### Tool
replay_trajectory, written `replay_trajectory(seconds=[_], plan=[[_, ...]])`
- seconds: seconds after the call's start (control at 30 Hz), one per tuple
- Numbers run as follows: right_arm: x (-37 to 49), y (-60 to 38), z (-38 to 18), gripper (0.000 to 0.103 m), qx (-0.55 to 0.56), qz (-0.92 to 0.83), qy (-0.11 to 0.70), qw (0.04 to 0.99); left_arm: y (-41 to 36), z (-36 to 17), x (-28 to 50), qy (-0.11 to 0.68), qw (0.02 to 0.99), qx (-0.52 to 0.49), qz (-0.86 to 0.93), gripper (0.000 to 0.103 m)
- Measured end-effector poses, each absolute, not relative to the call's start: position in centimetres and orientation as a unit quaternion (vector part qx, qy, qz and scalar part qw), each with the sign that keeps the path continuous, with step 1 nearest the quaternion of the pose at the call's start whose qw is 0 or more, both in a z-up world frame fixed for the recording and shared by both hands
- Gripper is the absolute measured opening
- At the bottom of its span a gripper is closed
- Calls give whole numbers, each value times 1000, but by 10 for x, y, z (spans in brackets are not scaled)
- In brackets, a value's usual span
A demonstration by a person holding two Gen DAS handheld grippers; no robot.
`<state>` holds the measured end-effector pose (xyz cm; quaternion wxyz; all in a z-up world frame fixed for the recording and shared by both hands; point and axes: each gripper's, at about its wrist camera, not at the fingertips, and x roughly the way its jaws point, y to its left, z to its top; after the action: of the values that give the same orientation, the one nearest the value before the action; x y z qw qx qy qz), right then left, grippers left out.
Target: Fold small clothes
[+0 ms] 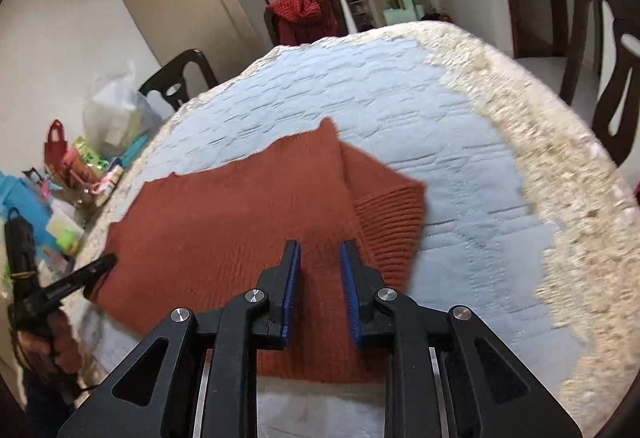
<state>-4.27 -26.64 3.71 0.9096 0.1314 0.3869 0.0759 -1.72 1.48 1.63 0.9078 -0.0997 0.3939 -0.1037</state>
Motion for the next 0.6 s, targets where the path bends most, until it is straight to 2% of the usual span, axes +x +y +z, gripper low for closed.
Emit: replay_trajectory(seconds=[0.07,0.1,0.33,0.6], plan=[[-43,-262,44,21,121,78,378,915,10,21,-16,384,913,-92,-106,36],[-43,-259,47,21,123,87,377,914,6,23,-14,379,915,-89,-106,37],[-31,-175,53,21,63,183,376,906,-3,23,-3,370,921,-75,-95,37],[-4,-140,30,12,46,198,422,884,-5,9,-3,378,919,-63,-94,39]])
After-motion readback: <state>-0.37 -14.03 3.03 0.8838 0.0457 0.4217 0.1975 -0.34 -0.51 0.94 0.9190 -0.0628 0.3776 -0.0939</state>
